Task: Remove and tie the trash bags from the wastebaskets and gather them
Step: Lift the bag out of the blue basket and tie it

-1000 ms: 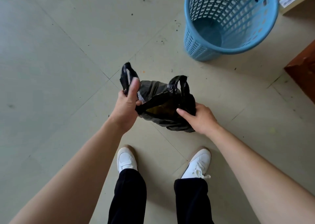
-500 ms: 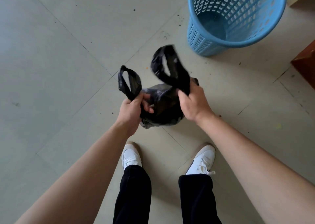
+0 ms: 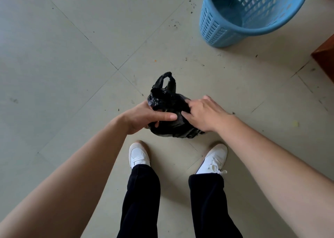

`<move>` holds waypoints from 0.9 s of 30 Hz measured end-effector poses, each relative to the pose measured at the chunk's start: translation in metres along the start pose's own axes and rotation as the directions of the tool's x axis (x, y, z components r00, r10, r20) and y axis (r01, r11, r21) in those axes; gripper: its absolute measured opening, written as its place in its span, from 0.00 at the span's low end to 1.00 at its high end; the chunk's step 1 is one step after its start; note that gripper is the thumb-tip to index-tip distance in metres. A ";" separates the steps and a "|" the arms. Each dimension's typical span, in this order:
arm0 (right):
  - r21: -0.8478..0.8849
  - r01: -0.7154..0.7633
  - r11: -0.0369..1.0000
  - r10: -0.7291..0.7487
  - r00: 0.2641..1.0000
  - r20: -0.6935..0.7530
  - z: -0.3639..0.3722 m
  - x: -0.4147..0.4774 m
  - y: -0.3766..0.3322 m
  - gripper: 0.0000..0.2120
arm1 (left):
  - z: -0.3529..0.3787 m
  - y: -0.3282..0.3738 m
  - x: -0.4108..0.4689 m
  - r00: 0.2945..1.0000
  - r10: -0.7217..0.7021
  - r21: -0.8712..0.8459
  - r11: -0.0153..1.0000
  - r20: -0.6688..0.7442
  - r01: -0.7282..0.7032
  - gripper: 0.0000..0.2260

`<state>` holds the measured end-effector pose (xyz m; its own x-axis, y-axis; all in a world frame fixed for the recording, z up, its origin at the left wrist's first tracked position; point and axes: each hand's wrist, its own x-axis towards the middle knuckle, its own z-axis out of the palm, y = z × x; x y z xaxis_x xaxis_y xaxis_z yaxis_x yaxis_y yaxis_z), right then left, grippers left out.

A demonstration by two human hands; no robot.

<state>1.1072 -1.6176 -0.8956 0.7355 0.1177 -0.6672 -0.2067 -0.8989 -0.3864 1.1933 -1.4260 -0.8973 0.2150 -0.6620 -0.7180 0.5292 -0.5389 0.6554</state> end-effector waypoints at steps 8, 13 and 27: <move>0.442 -0.227 0.868 0.183 0.973 0.140 0.012 0.008 0.011 0.28 | 0.021 -0.002 0.005 0.997 -0.075 -0.507 0.860 -0.013 0.058 0.18; 0.952 -0.222 0.212 0.225 0.959 0.173 -0.015 0.003 0.016 0.29 | 0.015 -0.006 0.004 0.991 -0.131 -0.507 0.855 -0.003 0.112 0.09; 0.830 -0.075 0.552 0.403 0.896 -0.187 -0.018 0.005 0.011 0.07 | 0.012 0.001 0.009 0.973 -0.170 -0.560 0.827 -0.156 0.054 0.21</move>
<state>1.1199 -1.6343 -0.8915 0.6960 -0.3359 -0.6346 -0.7054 -0.1545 -0.6918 1.1858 -1.4391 -0.9002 0.2479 -0.4713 -0.8464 0.9087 -0.1898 0.3718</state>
